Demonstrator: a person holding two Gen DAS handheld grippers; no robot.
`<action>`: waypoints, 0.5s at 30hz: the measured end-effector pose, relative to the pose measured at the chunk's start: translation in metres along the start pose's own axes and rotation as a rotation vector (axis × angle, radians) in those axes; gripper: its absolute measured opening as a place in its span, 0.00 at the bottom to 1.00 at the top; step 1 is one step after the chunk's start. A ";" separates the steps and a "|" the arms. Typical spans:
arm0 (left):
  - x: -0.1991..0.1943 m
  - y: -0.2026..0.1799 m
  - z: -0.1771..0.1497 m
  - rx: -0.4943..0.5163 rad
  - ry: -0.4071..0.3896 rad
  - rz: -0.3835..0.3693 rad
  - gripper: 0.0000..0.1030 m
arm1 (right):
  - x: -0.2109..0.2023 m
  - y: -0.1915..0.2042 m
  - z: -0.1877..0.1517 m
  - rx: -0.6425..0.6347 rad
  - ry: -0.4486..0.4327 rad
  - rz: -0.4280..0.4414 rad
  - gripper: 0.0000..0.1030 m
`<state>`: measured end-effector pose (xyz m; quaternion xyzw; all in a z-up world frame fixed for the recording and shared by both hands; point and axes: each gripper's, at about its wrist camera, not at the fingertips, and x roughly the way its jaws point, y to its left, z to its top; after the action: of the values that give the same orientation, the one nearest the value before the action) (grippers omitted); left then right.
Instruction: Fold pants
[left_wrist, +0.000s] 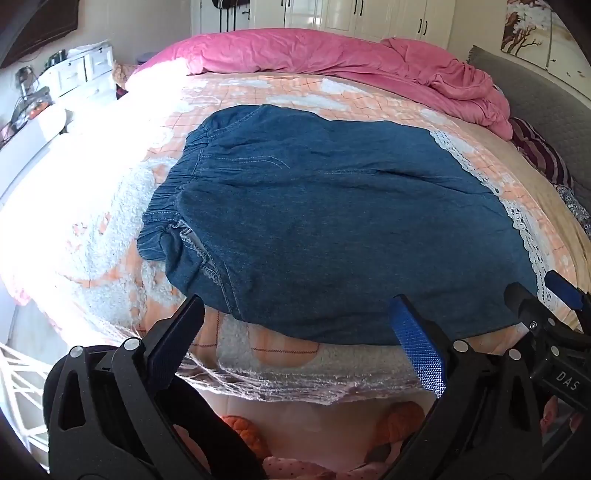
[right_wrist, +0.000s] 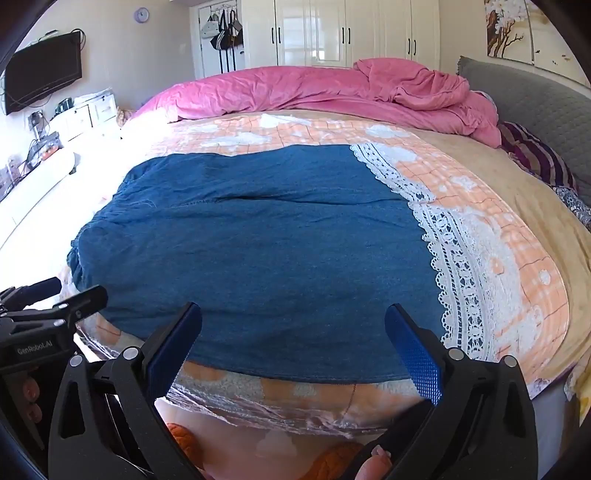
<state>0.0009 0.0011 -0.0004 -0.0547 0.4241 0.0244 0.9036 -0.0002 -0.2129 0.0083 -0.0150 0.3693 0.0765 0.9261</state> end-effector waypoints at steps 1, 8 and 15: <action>0.001 0.001 0.000 0.000 0.002 0.000 0.91 | 0.001 -0.001 0.001 0.005 0.001 0.002 0.96; -0.008 -0.005 -0.003 0.025 -0.023 0.012 0.91 | -0.007 0.002 -0.001 -0.007 -0.026 -0.007 0.96; -0.005 -0.008 -0.004 0.029 -0.015 0.020 0.91 | -0.009 0.001 0.000 -0.006 -0.027 -0.002 0.96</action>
<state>-0.0050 -0.0076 0.0016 -0.0373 0.4180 0.0279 0.9072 -0.0063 -0.2132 0.0145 -0.0170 0.3567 0.0770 0.9309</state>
